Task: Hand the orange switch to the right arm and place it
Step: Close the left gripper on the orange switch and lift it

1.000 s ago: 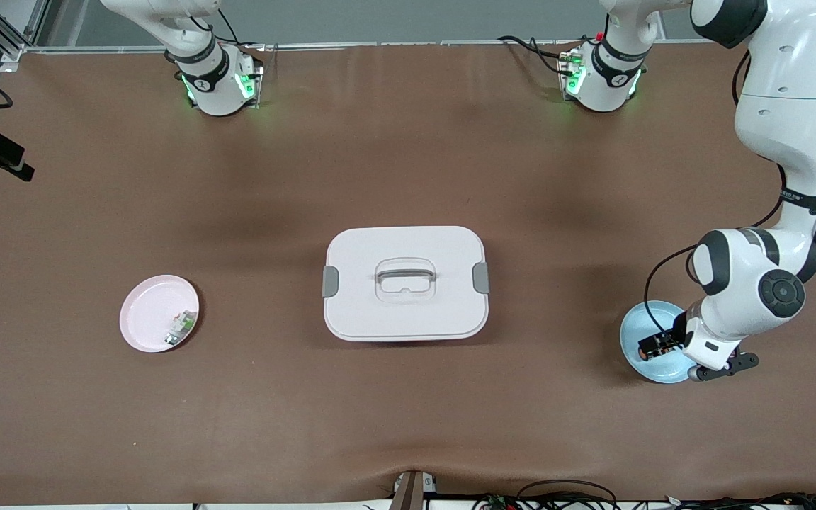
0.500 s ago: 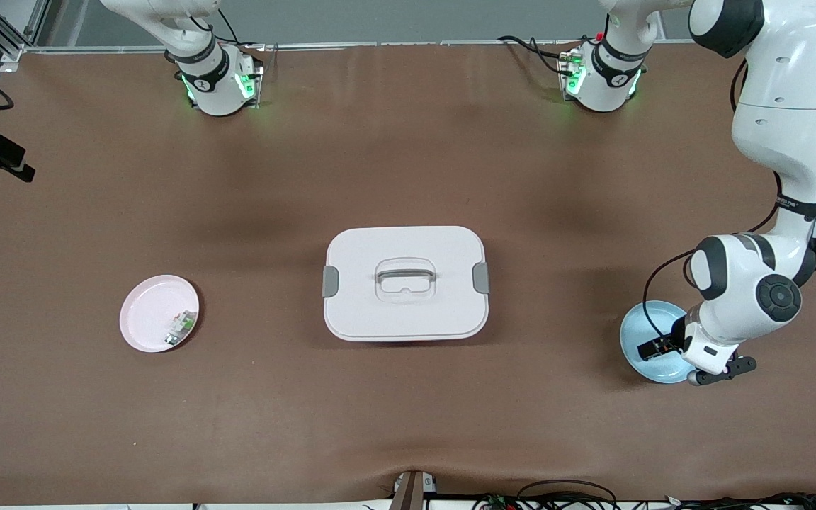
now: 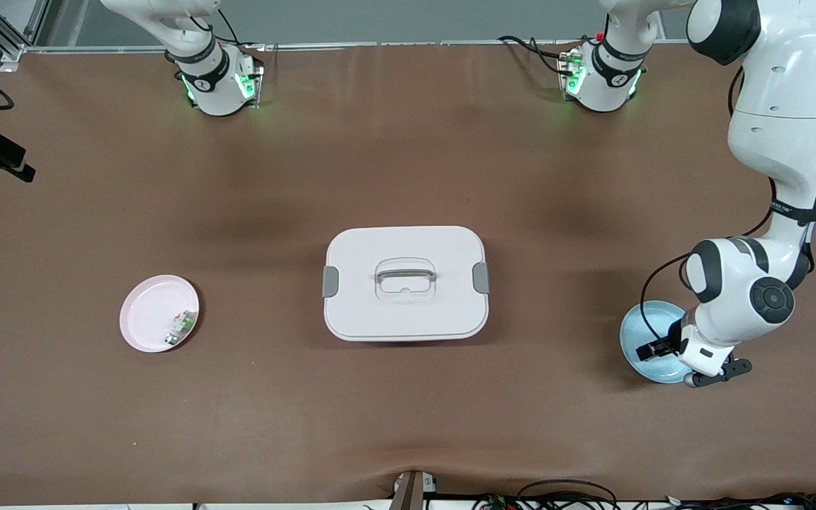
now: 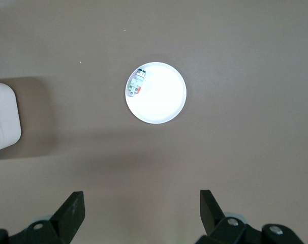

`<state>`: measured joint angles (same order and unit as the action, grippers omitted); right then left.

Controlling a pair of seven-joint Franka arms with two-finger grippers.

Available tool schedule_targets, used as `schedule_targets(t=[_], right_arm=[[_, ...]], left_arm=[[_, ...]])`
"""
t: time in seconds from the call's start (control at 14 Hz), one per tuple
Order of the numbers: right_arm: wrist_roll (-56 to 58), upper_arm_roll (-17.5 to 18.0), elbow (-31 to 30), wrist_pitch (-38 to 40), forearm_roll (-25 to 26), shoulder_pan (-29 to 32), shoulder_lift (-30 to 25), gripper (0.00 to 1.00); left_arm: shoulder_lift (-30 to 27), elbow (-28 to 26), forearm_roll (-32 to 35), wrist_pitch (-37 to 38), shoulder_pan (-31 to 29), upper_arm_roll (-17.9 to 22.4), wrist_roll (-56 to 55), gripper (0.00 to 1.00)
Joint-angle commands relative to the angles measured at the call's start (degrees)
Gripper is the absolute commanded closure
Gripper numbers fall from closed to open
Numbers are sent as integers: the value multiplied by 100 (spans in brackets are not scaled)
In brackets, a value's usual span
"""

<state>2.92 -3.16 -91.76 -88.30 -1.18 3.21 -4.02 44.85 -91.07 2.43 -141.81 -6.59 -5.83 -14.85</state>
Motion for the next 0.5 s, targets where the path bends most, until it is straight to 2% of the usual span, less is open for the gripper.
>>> schedule_targets(t=[0.0,0.07,0.43], right_arm=[[34,52,140,85,30,57,68,0],[34,52,140,76,30,57,68,0],[34,52,140,76,30,49,68,0]], left_arm=[[59,221,-85,-31,0,-15,-44,88],[33,283,-85,-23,9,-23,-44,100],[-459,283,-85,450,-17,-172,-35,100]])
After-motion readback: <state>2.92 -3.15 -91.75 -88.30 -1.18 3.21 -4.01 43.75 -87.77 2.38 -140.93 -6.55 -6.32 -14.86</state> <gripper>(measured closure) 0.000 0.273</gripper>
